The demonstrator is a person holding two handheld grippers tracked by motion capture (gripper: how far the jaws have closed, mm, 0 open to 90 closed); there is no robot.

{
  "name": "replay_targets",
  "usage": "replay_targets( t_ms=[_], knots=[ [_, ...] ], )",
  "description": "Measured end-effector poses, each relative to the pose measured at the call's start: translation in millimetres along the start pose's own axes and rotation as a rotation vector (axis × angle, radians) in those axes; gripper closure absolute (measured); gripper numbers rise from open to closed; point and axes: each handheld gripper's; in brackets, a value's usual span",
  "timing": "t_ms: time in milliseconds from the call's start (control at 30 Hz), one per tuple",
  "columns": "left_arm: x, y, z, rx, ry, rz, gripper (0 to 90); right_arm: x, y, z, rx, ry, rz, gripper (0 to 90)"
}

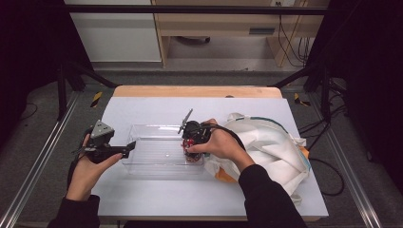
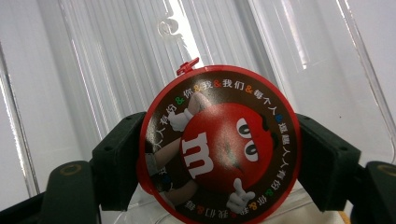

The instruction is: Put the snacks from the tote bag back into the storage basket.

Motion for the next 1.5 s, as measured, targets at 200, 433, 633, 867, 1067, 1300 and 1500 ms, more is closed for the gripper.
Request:
replay_targets(
  t_ms=[200,433,633,867,1067,1300,1500],
  knots=[
    [0.0,0.1,0.4,0.002,0.001,0.0,8.0,0.1,1.7,-0.4,-0.004,0.006,-0.006,25.5],
    [-0.1,-0.1,0.1,0.001,-0.002,0.003,8.0,0.2,4.5,-0.3,-0.009,-0.016,-0.018,25.4],
    [-0.1,-0.2,0.1,0.001,-0.002,0.003,7.9,-0.1,4.3,-0.5,-0.009,-0.007,-0.025,25.4],
    [0.1,-0.1,-0.2,0.0,-0.002,0.001,8.0,0.2,4.6,-0.1,-0.007,-0.01,-0.021,25.3],
    [0.3,0.3,-0.5,0.0,-0.003,0.0,7.9,0.7,4.0,0.6,-0.01,-0.003,0.009,21.2],
    [0.6,0.6,-1.7,-0.002,-0.005,0.0,7.9,1.8,-15.9,1.5,0.022,0.033,0.116,11.1],
    [1.0,1.0,-2.4,-0.004,-0.007,-0.002,7.9,7.5,-35.6,-0.6,0.046,0.048,0.173,9.2]
  ],
)
Point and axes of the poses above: each handheld gripper's, and its own axes: y roughly forward along the jaws, x roughly out of its underside, z roughly to its right, and after that the axes turned 12 degrees about -y, right-handed
